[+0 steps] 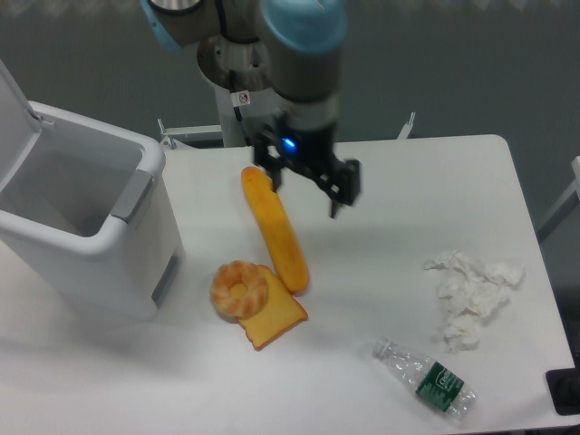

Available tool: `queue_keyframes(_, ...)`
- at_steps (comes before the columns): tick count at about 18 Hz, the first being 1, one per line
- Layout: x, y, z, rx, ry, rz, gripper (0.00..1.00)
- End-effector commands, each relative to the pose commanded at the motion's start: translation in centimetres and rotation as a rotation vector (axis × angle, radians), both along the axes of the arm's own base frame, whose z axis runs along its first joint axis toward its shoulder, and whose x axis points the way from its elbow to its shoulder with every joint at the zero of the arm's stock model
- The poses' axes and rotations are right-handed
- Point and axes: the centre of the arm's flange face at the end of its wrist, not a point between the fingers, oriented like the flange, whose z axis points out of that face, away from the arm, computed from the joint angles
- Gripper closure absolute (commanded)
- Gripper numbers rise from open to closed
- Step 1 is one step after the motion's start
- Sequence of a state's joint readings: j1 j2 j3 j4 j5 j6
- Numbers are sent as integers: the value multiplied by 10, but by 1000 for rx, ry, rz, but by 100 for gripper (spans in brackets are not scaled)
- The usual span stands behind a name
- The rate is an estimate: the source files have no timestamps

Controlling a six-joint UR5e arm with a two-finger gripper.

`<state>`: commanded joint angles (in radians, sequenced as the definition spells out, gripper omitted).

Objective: Place the round bread in the trash can

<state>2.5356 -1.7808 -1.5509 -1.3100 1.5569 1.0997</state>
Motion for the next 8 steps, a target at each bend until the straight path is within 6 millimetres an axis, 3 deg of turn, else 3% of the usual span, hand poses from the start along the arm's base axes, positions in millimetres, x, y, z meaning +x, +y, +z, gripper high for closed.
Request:
queue_keyframes(4, -32, -2, -30, -9, 4, 19, 0)
queue_keyframes(8, -41, -2, -42, -21, 9, 24, 0)
